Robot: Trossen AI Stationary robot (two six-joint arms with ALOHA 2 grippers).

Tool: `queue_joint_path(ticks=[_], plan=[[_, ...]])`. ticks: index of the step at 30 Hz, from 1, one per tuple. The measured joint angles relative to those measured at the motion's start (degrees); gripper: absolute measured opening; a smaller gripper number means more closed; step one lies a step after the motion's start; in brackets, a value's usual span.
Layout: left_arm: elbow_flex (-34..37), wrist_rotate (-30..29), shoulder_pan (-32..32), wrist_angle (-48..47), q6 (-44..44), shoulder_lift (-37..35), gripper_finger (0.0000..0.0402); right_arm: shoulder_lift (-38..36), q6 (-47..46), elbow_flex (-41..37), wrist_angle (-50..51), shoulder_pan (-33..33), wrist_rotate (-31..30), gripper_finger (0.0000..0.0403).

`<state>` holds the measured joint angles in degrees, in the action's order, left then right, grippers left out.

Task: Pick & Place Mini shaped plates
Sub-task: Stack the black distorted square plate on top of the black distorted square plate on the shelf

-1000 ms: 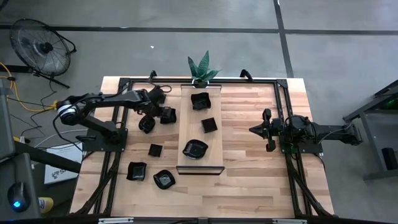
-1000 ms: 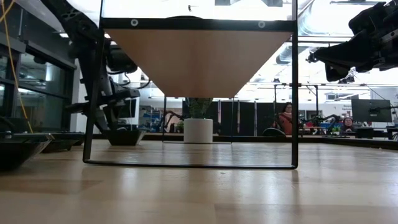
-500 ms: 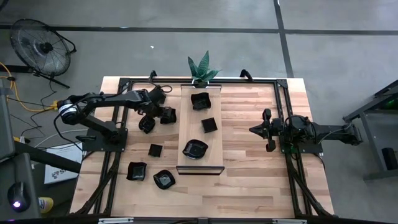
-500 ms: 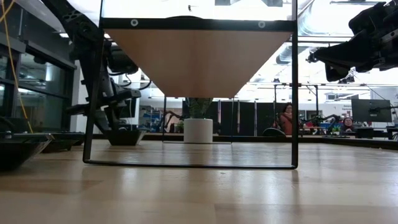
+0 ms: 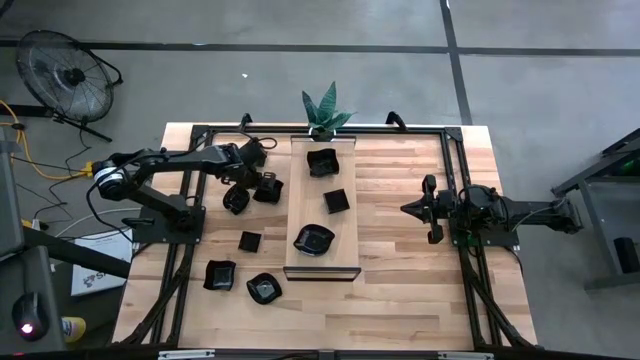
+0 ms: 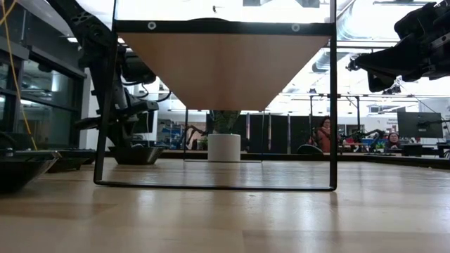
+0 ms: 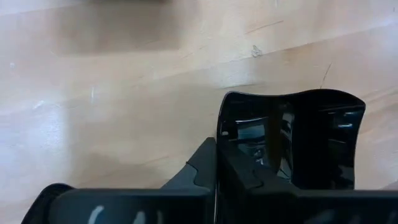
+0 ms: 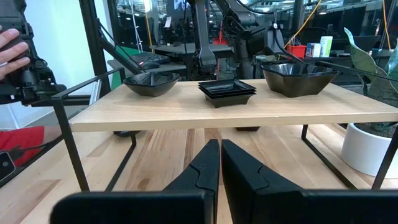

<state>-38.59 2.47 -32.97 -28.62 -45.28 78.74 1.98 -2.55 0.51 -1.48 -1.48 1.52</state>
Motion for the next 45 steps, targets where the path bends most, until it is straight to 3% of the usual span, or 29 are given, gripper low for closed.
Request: queue_joint_path(ticks=[9, 22, 32, 45], plan=[[0.00, -0.50, -0.04, -0.37, 2.87, -1.95, 0.0003, -0.01, 0.00, -0.02, -0.01, 0.01, 0.00, 0.0012], [0.00, -5.60, -0.07, -8.32, 4.55, -16.29, 0.0001, -0.02, 0.00, -0.02, 0.00, -0.01, 0.00, 0.0012], [0.00, -5.80, -0.07, -10.93, 4.53, -25.93, 0.0000, 0.00, 0.00, -0.01, 0.00, 0.01, 0.01, 0.0012], [-2.22, -3.53, -0.07, -7.52, 6.04, -29.05, 0.0000, 0.00, 0.00, -0.02, 0.01, 0.00, 0.02, 0.0012]])
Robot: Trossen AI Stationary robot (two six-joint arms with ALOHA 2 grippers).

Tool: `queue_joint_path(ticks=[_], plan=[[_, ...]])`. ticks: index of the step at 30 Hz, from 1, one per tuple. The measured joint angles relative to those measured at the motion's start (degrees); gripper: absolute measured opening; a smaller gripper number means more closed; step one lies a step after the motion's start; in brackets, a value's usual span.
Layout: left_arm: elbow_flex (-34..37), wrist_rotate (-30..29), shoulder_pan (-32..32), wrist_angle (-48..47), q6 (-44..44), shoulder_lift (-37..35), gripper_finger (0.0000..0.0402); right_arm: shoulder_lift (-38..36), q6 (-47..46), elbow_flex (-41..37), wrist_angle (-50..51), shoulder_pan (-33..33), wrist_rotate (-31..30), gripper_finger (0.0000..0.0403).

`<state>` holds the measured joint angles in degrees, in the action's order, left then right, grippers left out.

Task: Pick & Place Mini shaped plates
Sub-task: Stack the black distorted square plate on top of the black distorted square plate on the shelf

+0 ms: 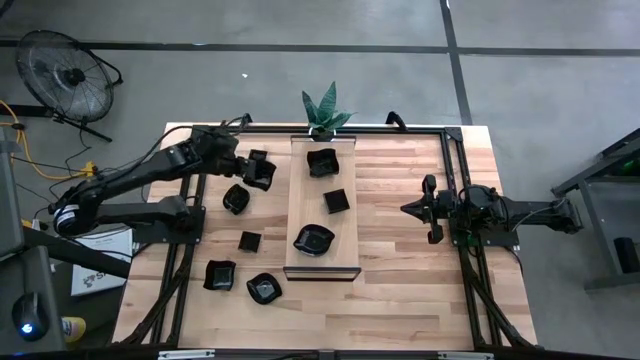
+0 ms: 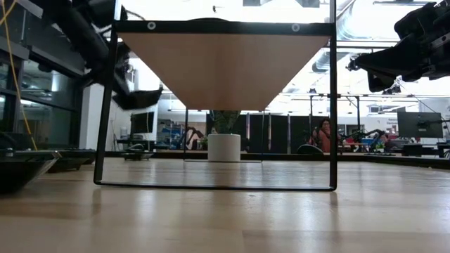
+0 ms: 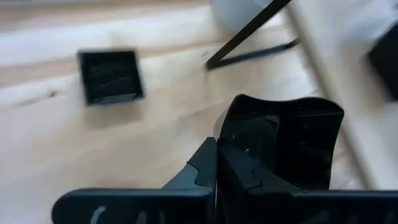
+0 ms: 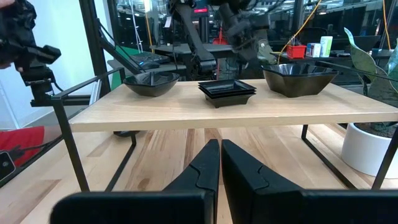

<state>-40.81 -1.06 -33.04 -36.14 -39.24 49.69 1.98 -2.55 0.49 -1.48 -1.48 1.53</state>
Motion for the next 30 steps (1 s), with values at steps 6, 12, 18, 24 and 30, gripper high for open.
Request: queue_joint_path(ticks=[6, 12, 18, 24, 30], plan=[[-4.83, 0.09, 0.04, 0.14, -0.06, 0.05, 0.0000, -0.02, 0.00, 0.00, 0.00, 0.00, -0.01, 0.0012], [-7.71, 0.33, 0.04, 3.86, -2.26, 0.79, 0.0000, -0.01, 0.00, 0.00, 0.00, -0.01, 0.01, 0.0012], [-7.94, 3.63, 0.04, 14.75, -7.41, 5.14, 0.0000, -0.02, 0.00, 0.02, -0.02, 0.00, 0.01, 0.0012], [-7.98, 7.99, 0.07, 26.46, -10.49, 10.42, 0.0000, -0.02, 0.00, 0.00, 0.00, -0.01, -0.02, 0.0012], [-7.96, 6.79, 0.07, 29.61, -14.79, 13.49, 0.0000, -0.01, 0.00, 0.01, -0.02, -0.01, -0.02, 0.0012]])
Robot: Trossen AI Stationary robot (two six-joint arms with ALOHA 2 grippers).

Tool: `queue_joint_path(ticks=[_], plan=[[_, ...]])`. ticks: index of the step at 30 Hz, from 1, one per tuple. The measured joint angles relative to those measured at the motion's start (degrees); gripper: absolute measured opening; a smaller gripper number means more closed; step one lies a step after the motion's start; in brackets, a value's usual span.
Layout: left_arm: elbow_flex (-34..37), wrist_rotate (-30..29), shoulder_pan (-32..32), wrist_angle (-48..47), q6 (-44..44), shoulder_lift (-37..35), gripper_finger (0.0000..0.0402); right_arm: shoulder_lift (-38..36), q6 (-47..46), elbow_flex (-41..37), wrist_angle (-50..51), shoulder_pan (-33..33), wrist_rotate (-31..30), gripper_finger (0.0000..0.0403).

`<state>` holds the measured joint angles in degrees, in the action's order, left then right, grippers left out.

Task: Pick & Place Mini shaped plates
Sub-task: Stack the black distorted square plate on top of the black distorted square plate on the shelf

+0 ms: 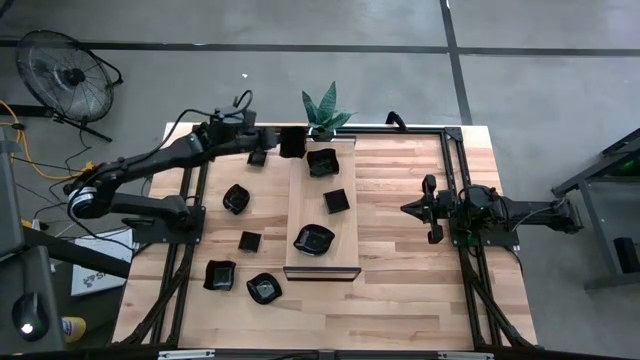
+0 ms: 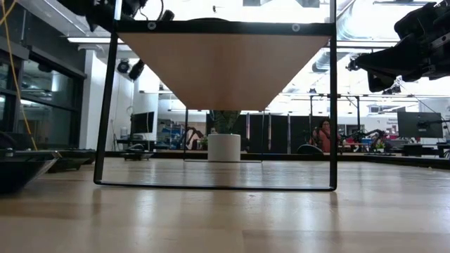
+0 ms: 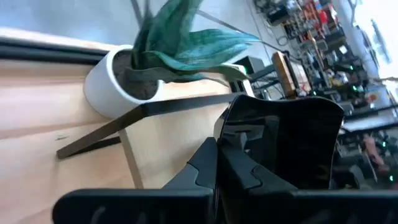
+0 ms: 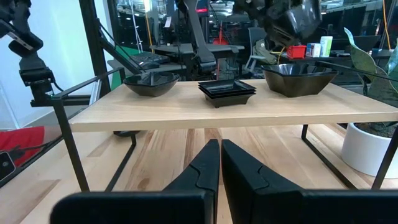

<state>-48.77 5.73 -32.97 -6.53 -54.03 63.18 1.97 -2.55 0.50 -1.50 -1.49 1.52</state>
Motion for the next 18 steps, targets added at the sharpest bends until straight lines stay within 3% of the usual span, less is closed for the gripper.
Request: queue_joint_path(ticks=[4, 10, 14, 18], plan=[[-1.82, -2.06, 1.34, 1.29, -1.82, 1.98, 0.0000, -0.01, 0.00, -0.01, 0.02, 0.01, 0.00, 0.0012], [-8.67, -11.62, 7.13, -0.40, -1.57, 5.06, 0.0000, 0.01, 0.00, -0.01, 0.01, 0.00, 0.00, 0.0012], [-12.57, -18.89, 10.97, -6.53, -1.66, 7.48, 0.0000, 0.01, 0.00, -0.01, 0.00, 0.01, 0.00, 0.0012], [-14.92, -20.20, 14.16, -7.28, -3.20, 9.39, 0.0000, 0.00, 0.00, -0.01, 0.01, 0.00, 0.00, 0.0012]])
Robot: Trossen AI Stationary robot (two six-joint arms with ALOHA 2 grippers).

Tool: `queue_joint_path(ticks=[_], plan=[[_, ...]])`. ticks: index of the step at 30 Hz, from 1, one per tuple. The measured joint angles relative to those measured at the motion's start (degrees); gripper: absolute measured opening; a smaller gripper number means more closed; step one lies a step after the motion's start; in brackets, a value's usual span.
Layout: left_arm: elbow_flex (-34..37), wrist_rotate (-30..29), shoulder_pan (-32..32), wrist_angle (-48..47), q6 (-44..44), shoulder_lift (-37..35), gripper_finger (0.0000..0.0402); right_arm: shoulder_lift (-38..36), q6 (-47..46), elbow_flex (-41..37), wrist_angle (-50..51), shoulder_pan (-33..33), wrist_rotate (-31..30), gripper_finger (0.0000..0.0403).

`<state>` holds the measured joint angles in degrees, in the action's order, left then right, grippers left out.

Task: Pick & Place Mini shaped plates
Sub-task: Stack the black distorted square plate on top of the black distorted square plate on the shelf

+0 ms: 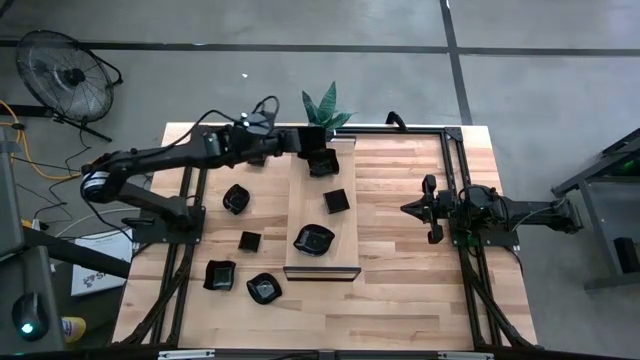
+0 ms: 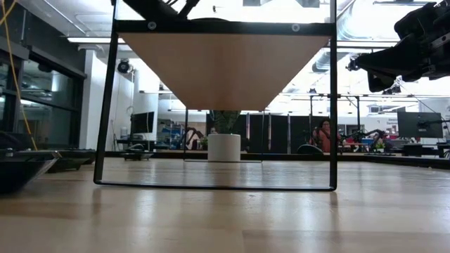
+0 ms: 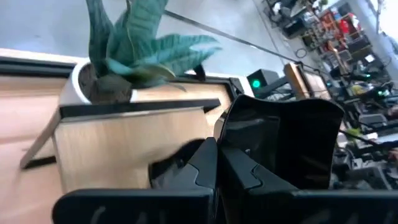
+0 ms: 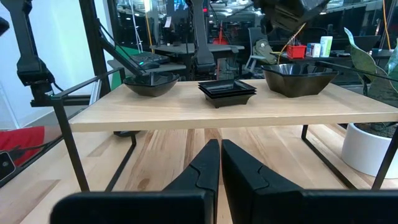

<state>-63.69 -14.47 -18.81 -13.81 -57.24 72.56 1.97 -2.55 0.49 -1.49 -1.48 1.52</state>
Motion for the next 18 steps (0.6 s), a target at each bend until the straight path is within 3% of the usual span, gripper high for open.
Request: queue_joint_path(ticks=[6, 11, 18], plan=[[-2.95, -5.89, 3.21, -0.21, -0.95, 2.58, 0.0000, 0.01, 0.00, 0.00, 0.01, -0.01, 0.00, 0.0012], [-6.69, -5.38, 5.09, -11.24, 2.93, 6.71, 0.0000, 0.00, 0.00, 0.02, -0.01, 0.01, 0.00, 0.0012], [-19.12, -0.12, 2.25, -26.34, 19.57, 11.24, 0.0000, 0.01, 0.00, 0.00, 0.02, 0.00, 0.00, 0.0012]])
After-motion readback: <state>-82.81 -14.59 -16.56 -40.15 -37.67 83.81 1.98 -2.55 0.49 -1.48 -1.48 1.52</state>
